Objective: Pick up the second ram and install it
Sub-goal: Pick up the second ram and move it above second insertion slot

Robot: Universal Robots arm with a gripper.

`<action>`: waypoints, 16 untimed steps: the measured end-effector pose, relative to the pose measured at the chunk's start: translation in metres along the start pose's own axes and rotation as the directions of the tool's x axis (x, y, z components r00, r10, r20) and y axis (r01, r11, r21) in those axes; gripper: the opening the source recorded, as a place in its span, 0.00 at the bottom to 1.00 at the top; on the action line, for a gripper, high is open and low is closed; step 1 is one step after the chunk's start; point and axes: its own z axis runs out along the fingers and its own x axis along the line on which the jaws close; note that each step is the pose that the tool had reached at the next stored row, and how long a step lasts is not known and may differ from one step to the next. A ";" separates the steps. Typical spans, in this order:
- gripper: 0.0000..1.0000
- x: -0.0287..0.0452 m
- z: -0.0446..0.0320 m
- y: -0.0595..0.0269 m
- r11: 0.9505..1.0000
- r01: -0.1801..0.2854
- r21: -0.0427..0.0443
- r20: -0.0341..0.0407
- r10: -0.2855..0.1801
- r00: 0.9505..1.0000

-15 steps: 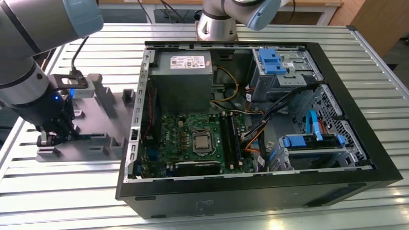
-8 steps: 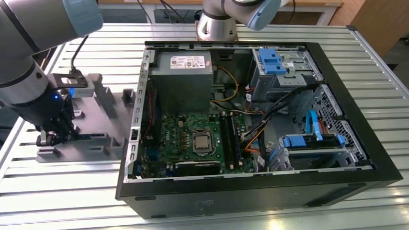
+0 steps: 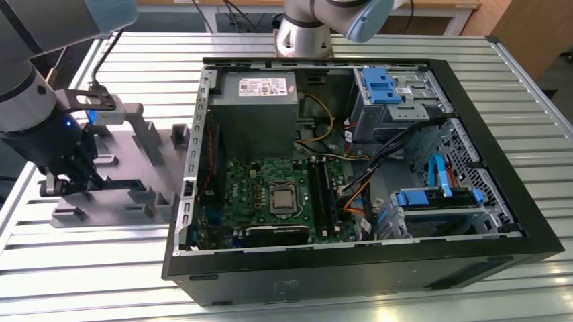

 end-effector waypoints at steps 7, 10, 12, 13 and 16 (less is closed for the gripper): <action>0.14 -0.0009 -0.0299 0.0006 1.000 0.000 0.000 0.000 0.000 1.000; 0.14 -0.0013 -0.0434 0.0008 1.000 0.000 0.000 0.000 0.000 1.000; 0.14 -0.0016 -0.0527 0.0010 1.000 0.000 0.000 0.000 0.000 1.000; 0.14 -0.0018 -0.0572 0.0011 1.000 0.000 0.000 0.000 0.000 1.000; 0.14 -0.0022 -0.0708 0.0013 1.000 0.000 0.000 0.000 0.000 1.000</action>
